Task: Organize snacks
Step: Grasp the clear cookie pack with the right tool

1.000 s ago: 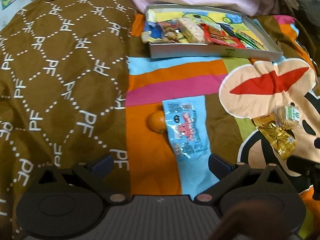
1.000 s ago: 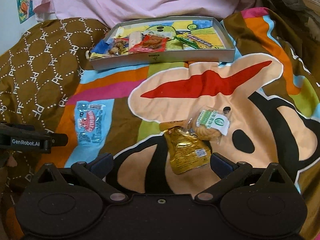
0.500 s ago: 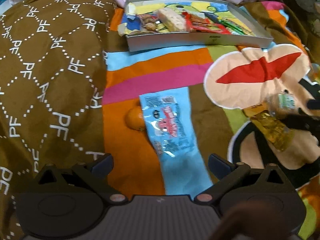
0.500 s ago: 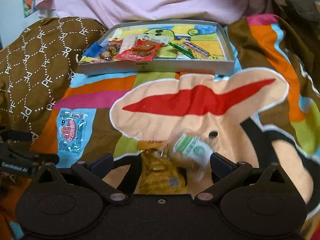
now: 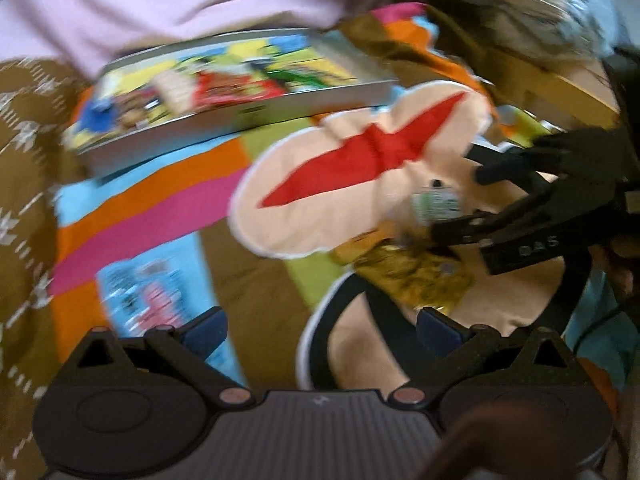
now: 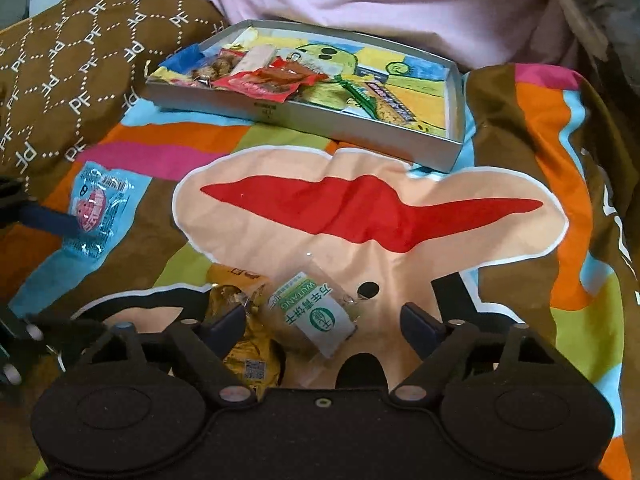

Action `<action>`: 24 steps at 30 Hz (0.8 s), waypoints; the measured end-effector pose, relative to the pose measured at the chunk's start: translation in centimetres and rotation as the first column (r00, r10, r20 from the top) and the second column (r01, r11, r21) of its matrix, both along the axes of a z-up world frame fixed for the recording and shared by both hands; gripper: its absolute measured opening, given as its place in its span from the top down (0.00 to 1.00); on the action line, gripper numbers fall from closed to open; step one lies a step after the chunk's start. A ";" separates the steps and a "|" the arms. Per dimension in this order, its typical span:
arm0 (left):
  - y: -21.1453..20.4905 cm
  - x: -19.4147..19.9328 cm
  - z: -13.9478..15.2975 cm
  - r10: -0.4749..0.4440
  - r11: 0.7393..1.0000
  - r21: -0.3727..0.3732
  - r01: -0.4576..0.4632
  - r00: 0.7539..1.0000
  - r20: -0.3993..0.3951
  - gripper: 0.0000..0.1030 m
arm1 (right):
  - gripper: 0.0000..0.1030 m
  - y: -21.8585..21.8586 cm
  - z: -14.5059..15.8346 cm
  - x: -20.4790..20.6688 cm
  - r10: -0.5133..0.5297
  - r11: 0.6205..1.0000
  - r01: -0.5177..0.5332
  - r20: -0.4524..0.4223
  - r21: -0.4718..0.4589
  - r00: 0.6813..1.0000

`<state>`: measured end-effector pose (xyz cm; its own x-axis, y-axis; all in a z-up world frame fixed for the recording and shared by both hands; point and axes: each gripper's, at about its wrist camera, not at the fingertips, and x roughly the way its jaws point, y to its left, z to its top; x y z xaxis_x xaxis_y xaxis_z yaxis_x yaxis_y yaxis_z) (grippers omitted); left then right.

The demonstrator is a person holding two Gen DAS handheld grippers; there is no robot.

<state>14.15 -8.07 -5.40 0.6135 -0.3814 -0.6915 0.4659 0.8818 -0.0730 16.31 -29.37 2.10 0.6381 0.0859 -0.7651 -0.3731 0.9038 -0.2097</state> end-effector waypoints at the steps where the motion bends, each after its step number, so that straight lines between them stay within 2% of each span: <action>1: -0.5 0.1 -0.2 -0.018 1.000 0.006 0.018 1.000 0.012 0.00 | 0.25 0.0 -0.1 0.1 0.004 1.000 -0.004 -0.004 0.000 1.000; 6: -2.7 0.6 -1.1 -0.089 0.996 0.013 0.088 0.995 0.047 0.00 | 0.33 0.4 -0.9 0.6 0.019 1.000 -0.019 -0.023 -0.024 1.000; 10: -3.8 1.5 -1.7 -0.116 0.993 -0.011 0.116 0.992 0.045 0.00 | 0.33 0.7 -1.5 0.9 0.031 0.999 -0.032 -0.037 -0.039 0.999; 13: -4.4 2.0 -2.0 -0.146 0.989 -0.001 0.147 0.988 0.055 0.00 | 0.33 0.6 -1.7 1.1 0.026 0.999 -0.027 -0.037 -0.030 0.999; 18: -5.0 2.5 -2.4 -0.208 0.978 0.009 0.208 0.976 0.059 0.00 | 0.51 0.0 -1.8 1.6 -0.004 1.000 0.003 -0.027 -0.023 1.000; 24: -5.6 3.0 -2.9 -0.231 0.973 0.015 0.231 0.971 0.068 0.00 | 0.55 -1.0 -1.4 2.1 -0.048 0.999 0.048 -0.025 0.021 0.999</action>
<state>17.19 -13.64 -8.28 0.5557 -0.5134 -0.6539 0.6606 0.7502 -0.0276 18.40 -30.36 0.67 0.6227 0.0723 -0.7791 -0.3341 0.9250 -0.1812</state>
